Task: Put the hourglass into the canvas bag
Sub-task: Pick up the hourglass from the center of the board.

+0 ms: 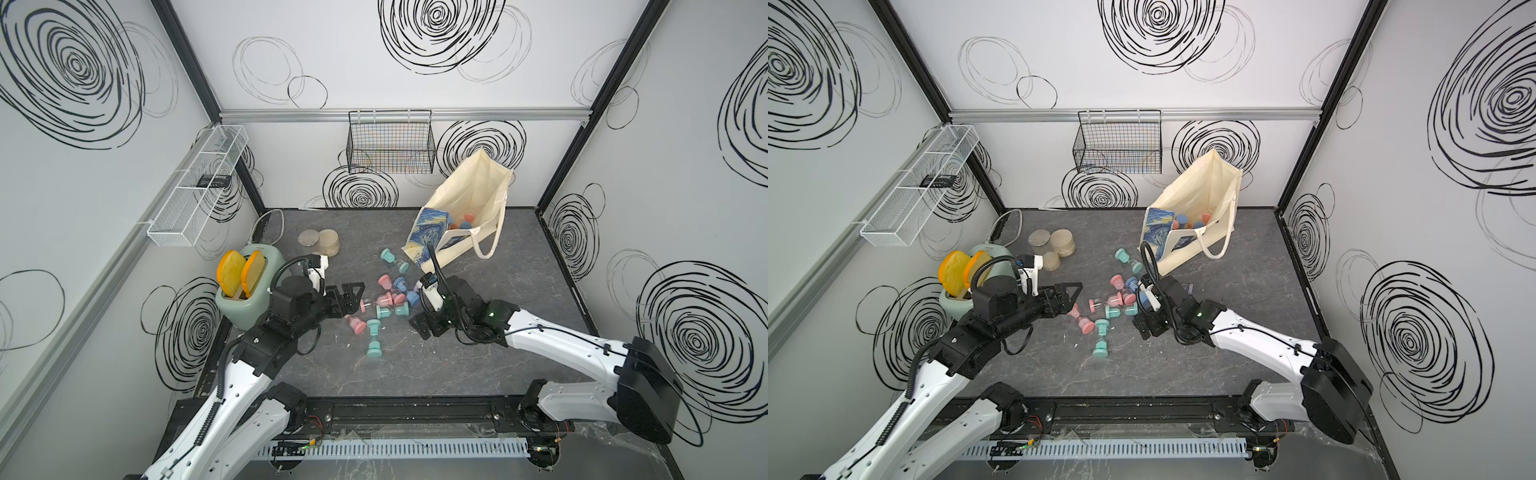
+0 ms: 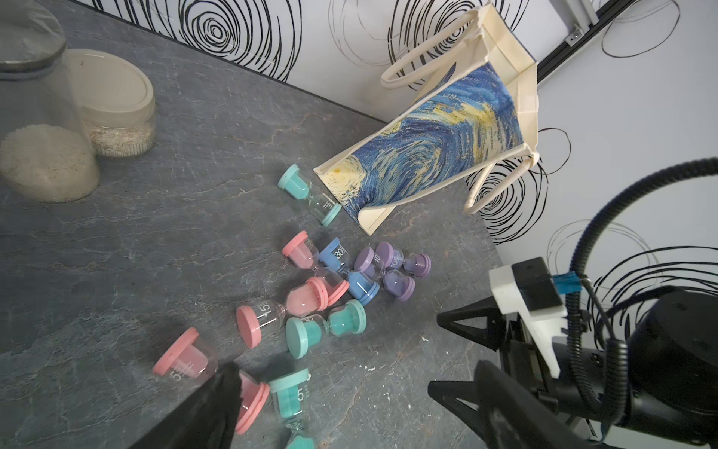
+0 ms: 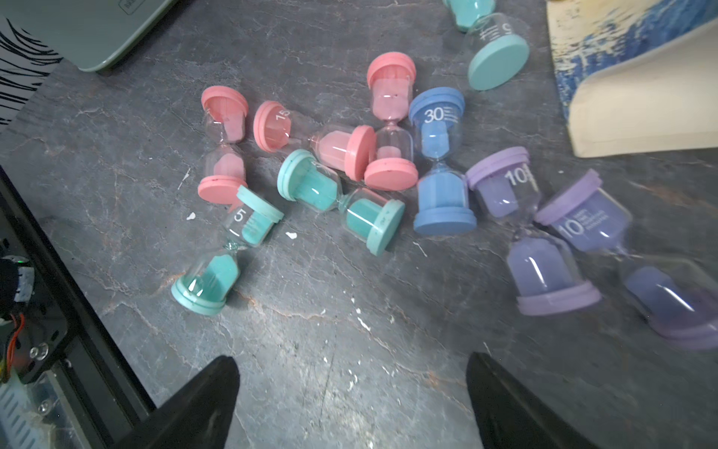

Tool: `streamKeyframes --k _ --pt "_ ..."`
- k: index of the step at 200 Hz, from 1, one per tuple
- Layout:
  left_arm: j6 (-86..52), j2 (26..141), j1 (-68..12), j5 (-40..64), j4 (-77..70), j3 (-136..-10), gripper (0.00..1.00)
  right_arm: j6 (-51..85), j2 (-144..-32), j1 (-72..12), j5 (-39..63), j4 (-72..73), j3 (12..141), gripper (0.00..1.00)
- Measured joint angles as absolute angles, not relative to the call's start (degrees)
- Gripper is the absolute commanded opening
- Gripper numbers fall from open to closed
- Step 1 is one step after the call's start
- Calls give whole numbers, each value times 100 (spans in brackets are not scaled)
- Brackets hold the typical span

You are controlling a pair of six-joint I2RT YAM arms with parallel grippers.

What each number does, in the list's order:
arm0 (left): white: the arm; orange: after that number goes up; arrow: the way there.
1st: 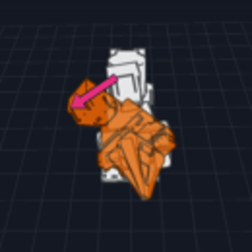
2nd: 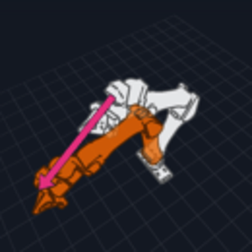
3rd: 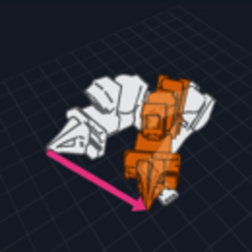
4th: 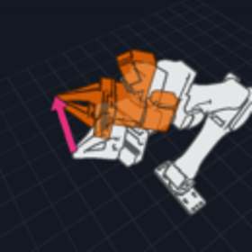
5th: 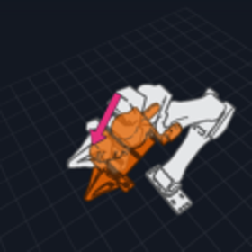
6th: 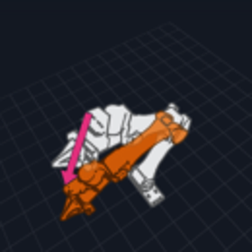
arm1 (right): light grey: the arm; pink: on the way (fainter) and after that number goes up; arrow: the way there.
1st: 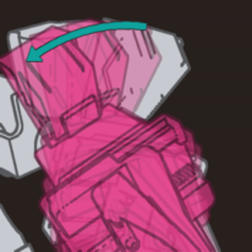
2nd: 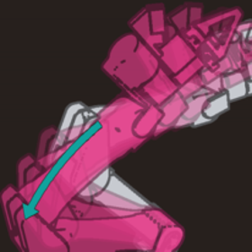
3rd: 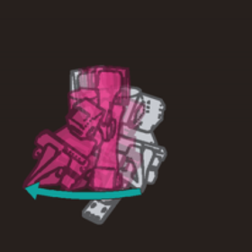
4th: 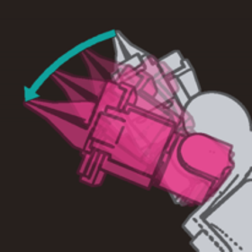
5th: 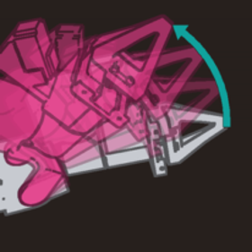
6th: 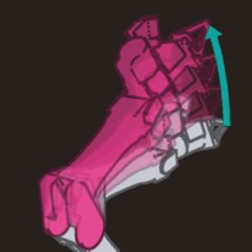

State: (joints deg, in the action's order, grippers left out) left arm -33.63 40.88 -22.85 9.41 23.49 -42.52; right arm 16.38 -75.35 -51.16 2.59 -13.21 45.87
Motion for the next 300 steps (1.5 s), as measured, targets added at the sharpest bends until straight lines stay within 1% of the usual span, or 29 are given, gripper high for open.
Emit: streamKeyframes --k 67,93,150,169,185,199,234,252,300 --pt "-3457 3800 -2281 666 2742 -4021 96 2668 -8667 -6069 139 -666 4744 92" --pt "-3494 3756 -2281 558 2888 -4016 96 3065 -8989 -6239 80 -460 4834 93" --pt "-3498 3627 -2268 285 3173 -4018 96 3573 -9813 -6667 -121 -342 5483 93" --pt "-3498 3623 -2248 242 3186 -4018 96 3621 -10077 -6733 -220 -375 5760 92" --pt "-3496 3629 -2233 213 3203 -4018 96 3642 -10243 -6759 -307 -423 5905 89" --pt "-3496 3629 -2233 198 3221 -4018 96 3682 -10348 -6770 -386 -515 5966 86" --pt "-3496 3627 -2167 176 3229 -4018 96 3712 -10436 -6779 -552 -862 5994 83" --pt "-3496 3625 -2156 167 3227 -4018 96 3732 -10405 -6779 -624 -1017 5911 80" --pt "-3542 3636 -2156 165 3201 -4018 96 3627 -10265 -6812 -738 -1074 5708 77"
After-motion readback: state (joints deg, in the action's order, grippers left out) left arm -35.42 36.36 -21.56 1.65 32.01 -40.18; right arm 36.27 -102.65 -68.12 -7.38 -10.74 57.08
